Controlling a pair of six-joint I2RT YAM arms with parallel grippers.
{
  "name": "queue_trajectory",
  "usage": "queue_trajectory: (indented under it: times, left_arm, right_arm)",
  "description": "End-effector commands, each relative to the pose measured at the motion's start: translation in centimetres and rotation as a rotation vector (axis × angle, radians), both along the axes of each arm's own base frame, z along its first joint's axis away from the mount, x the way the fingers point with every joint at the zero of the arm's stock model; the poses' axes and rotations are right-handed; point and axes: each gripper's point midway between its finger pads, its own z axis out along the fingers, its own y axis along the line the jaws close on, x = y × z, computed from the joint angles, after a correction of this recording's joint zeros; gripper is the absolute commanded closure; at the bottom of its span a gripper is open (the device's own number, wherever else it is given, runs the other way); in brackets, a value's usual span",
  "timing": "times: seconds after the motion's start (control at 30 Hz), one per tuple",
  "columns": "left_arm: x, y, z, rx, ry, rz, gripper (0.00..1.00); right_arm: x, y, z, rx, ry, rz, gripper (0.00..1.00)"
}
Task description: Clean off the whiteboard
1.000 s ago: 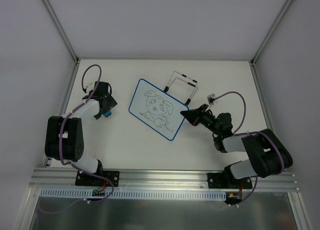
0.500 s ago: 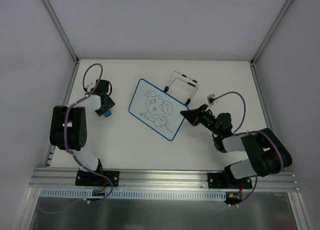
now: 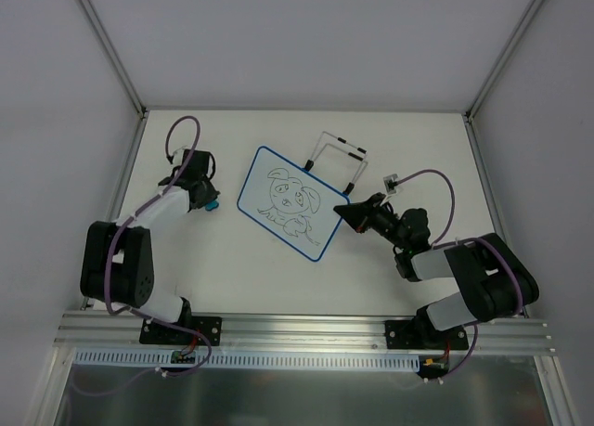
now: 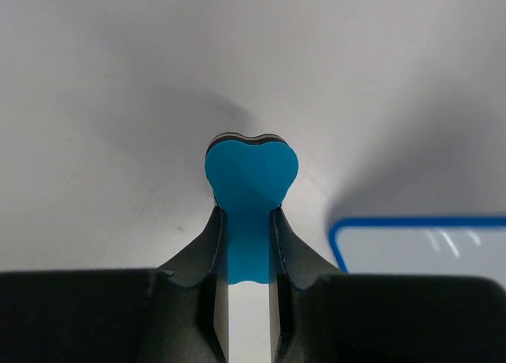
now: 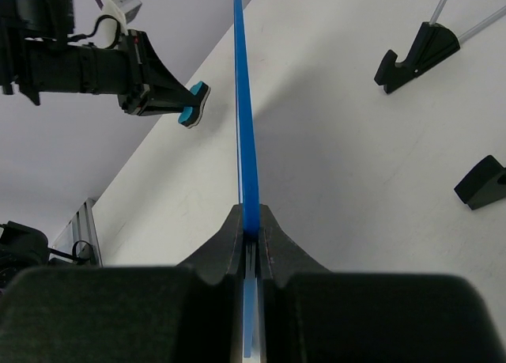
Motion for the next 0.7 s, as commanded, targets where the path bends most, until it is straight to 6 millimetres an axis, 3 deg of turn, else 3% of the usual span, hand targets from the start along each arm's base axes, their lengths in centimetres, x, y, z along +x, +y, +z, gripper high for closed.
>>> queue_trajectory:
  times: [0.0,0.2,0.23,0.37,0.57,0.67]
  left_arm:
    - [-0.3,-4.5,3.6,0.016,-0.126,-0.221,1.0]
    - [-0.8,-10.0,6.8,-0.128,-0.307,-0.47,1.0]
    - [0.0,-10.6,8.1,-0.113,-0.375,-0.508,1.0]
    - [0.6,-14.1,9.5,-0.115,-0.474,-0.69,1.0]
    - [2.4,-15.9,10.7,-0.082,-0.641,-0.789,0.98]
    - [2.9,-16.2,10.1,-0.079,-0.653,-0.796,0.97]
  right_arm:
    - [-0.1,0.6,2.1,-0.005,-0.17,0.037,1.0]
    - [-0.1,0.8,2.2,0.006,-0.16,0.05,1.0]
    - [-0.1,0.8,2.2,0.006,-0.158,0.052,1.0]
    - [-0.1,1.1,2.1,0.013,-0.146,0.068,1.0]
    - [-0.3,1.3,2.4,0.017,-0.152,0.084,1.0]
    - [-0.4,1.4,2.5,0.018,-0.154,0.093,1.0]
